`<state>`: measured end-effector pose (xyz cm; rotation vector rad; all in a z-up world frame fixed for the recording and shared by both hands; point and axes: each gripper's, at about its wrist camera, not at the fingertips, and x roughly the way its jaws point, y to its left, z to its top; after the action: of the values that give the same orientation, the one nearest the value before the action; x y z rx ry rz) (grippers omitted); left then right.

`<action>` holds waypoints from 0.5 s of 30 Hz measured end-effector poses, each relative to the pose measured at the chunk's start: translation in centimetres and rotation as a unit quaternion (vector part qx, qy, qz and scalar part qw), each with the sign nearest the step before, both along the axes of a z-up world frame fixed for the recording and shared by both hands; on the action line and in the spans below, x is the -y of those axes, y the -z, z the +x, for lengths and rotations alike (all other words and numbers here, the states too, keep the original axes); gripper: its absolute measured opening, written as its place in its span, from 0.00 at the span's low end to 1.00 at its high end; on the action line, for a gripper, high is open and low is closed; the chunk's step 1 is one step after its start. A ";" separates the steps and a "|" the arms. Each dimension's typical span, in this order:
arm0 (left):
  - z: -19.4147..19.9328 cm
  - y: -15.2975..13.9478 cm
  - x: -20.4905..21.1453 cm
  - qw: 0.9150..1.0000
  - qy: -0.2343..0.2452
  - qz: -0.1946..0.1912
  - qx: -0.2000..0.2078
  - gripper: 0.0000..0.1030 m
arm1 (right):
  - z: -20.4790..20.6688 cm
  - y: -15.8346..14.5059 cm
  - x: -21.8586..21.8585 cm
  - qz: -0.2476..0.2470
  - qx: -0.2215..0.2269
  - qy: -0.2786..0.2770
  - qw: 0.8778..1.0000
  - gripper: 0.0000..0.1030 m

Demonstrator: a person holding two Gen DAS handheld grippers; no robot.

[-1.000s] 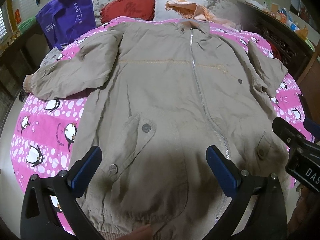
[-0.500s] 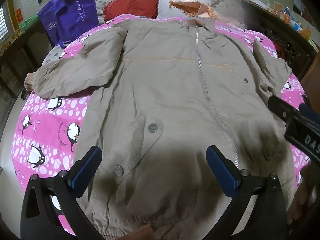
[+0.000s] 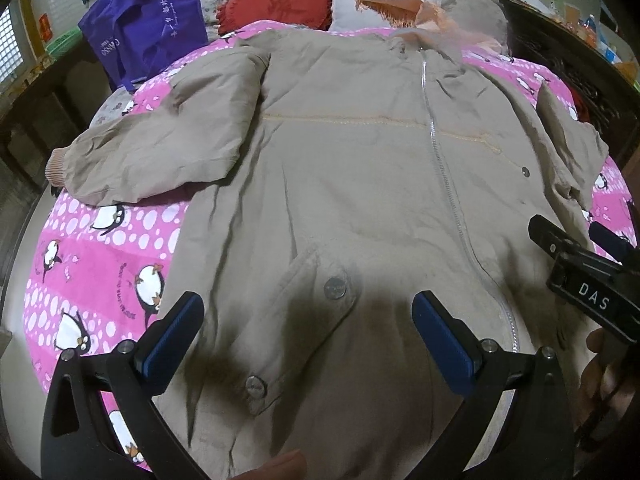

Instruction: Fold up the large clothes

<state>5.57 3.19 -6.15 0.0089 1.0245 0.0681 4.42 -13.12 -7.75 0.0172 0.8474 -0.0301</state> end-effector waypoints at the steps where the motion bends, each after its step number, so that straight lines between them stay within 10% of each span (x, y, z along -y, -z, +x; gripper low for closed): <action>1: 0.2 0.2 0.1 1.000 0.000 0.002 -0.002 1.00 | 0.2 0.2 -0.1 -0.005 -0.002 -0.001 1.000 1.00; 15: 4.7 3.5 -0.5 1.000 -0.005 0.014 0.003 1.00 | 1.8 6.0 1.2 0.055 -0.030 -0.013 0.998 0.99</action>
<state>10.24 3.72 -9.69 0.0294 1.0172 0.0920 6.19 -14.29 -13.75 0.1097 0.9093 0.0413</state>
